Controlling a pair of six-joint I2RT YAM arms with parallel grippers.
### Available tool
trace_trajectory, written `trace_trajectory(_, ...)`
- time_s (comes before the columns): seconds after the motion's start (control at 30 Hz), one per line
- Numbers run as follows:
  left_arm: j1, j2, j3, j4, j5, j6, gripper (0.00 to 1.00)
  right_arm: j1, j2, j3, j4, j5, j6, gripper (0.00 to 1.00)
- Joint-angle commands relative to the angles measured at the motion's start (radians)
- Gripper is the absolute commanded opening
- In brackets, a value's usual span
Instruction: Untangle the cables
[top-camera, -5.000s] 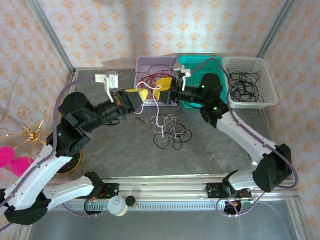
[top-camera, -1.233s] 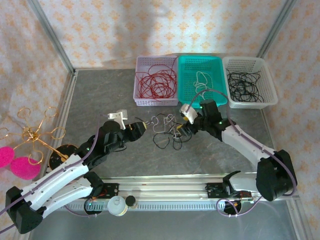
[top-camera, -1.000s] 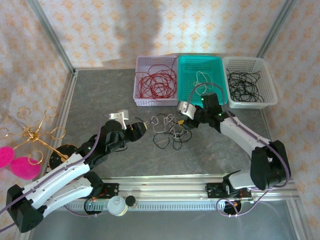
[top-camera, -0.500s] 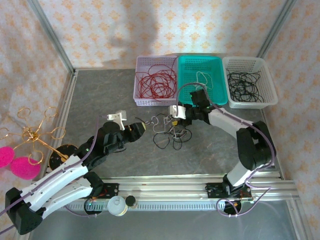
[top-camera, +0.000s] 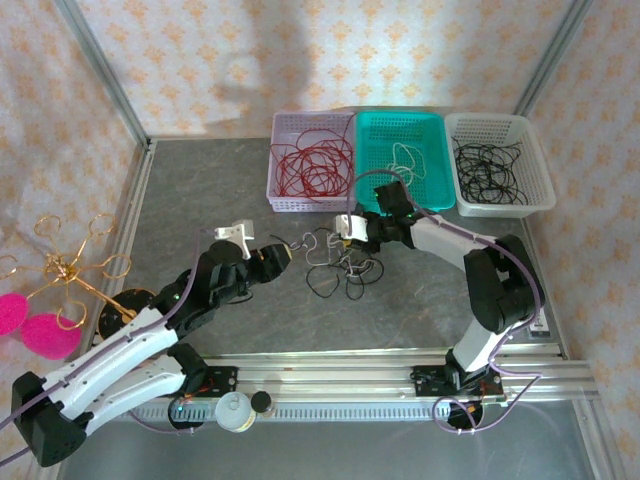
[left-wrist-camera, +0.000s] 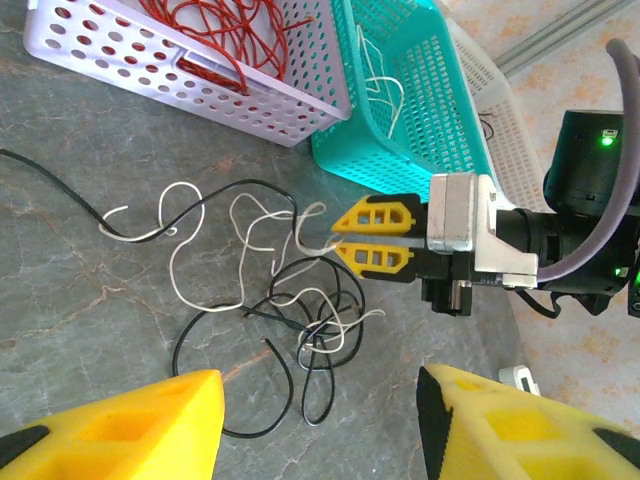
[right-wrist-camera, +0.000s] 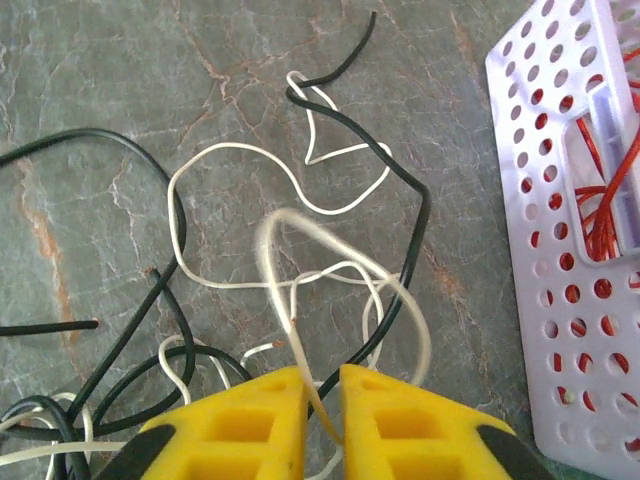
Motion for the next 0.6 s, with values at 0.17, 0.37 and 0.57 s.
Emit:
trace_trajectory(0.17,0.003,0.001,0.035,-0.008,-0.001,0.044,0.54,0.005,-0.145,-0.067,0.032,0.011,0.101,0.00)
trace_trajectory(0.37,0.002,-0.008,0.081,0.000,0.049,0.130,0.54,0.005,-0.323,-0.083,0.017,-0.085,0.274,0.00)
trace_trajectory(0.57,0.002,-0.014,0.148,0.050,0.198,0.282,0.54,0.012,-0.437,-0.078,-0.049,-0.257,0.462,0.00)
